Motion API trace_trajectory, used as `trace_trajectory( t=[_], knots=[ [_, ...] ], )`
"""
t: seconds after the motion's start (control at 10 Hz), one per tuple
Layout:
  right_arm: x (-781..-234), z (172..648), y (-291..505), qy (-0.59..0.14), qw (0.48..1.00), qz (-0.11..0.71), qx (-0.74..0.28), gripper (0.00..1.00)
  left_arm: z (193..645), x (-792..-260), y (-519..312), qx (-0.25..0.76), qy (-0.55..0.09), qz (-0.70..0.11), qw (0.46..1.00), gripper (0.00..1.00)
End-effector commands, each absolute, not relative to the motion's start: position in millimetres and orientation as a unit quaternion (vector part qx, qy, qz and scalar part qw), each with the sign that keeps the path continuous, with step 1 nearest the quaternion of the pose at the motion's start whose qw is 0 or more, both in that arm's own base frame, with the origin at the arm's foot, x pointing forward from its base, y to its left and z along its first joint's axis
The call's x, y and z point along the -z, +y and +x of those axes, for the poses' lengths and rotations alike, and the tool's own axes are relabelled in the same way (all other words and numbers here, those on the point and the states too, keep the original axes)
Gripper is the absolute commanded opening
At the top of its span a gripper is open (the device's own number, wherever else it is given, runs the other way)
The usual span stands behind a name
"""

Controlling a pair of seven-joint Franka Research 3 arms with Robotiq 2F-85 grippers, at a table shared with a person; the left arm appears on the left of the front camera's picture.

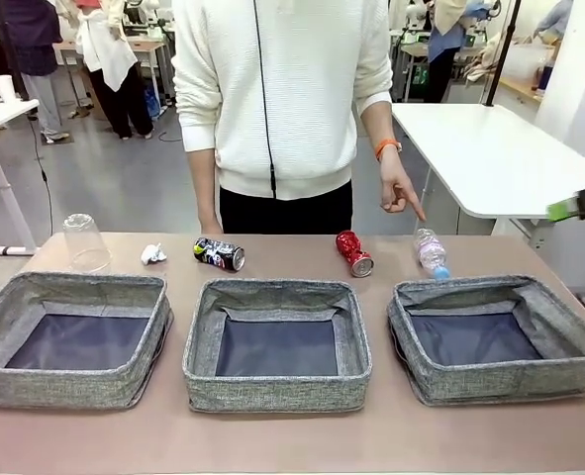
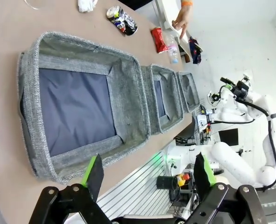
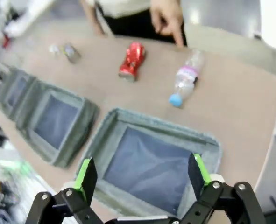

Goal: Sort the waste into the appropriate baskets.
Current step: Pick up the waste item pointed out by the person.

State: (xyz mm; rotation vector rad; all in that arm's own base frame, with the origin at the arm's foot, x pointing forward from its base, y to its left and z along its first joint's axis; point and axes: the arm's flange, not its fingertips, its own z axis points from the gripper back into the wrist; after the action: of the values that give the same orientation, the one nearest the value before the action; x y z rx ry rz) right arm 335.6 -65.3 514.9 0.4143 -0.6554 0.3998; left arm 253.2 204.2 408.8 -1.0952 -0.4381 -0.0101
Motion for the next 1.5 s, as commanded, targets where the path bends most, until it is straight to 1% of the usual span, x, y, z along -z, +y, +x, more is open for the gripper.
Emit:
trace_trajectory(
  t=[0.0, 0.1, 0.2, 0.3, 0.4, 0.5, 0.6, 0.8, 0.9, 1.0, 1.2, 1.4],
  knots=[
    [-484, 291, 6, -0.237, 0.922, 0.034, -0.304, 1.00, 254, -409, 205, 0.011, -0.219, -0.521, 0.825, 1.00],
    [-494, 286, 19, -0.243, 0.937, 0.040, -0.249, 1.00, 254, -409, 205, 0.011, -0.219, -0.521, 0.825, 1.00],
    [-520, 338, -21, -0.284, 0.918, 0.137, -0.241, 1.00, 254, -409, 205, 0.011, -0.219, -0.521, 0.825, 1.00],
    [-522, 336, 12, -0.256, 0.926, 0.084, -0.262, 1.00, 254, -409, 205, 0.011, -0.219, -0.521, 0.825, 1.00],
    [-525, 333, 32, -0.205, 0.940, 0.083, -0.262, 1.00, 254, -409, 205, 0.011, -0.219, -0.521, 0.825, 1.00],
    [-514, 362, 42, -0.159, 0.951, 0.091, -0.250, 1.00, 254, -409, 205, 0.011, -0.219, -0.521, 0.825, 1.00],
    [-499, 398, 47, -0.145, 0.953, 0.118, -0.238, 1.00, 254, -409, 205, 0.011, -0.219, -0.521, 0.825, 1.00],
    [-464, 457, 46, -0.127, 0.965, 0.130, -0.191, 1.00, 254, -409, 205, 0.011, -0.219, -0.521, 0.825, 1.00],
    [-449, 480, 45, -0.129, 0.968, 0.125, -0.174, 1.00, 254, -409, 205, 0.011, -0.219, -0.521, 0.825, 1.00],
    [-437, 498, 41, -0.140, 0.975, 0.102, -0.136, 1.00, 254, -409, 205, 0.011, -0.219, -0.521, 0.825, 1.00],
    [-410, 529, 40, -0.149, 0.980, 0.071, -0.115, 1.00, 254, -409, 205, 0.011, -0.219, -0.521, 0.825, 1.00],
    [-379, 555, 29, -0.178, 0.979, 0.071, -0.073, 1.00, 254, -409, 205, 0.011, -0.219, -0.521, 0.825, 1.00]
  ],
)
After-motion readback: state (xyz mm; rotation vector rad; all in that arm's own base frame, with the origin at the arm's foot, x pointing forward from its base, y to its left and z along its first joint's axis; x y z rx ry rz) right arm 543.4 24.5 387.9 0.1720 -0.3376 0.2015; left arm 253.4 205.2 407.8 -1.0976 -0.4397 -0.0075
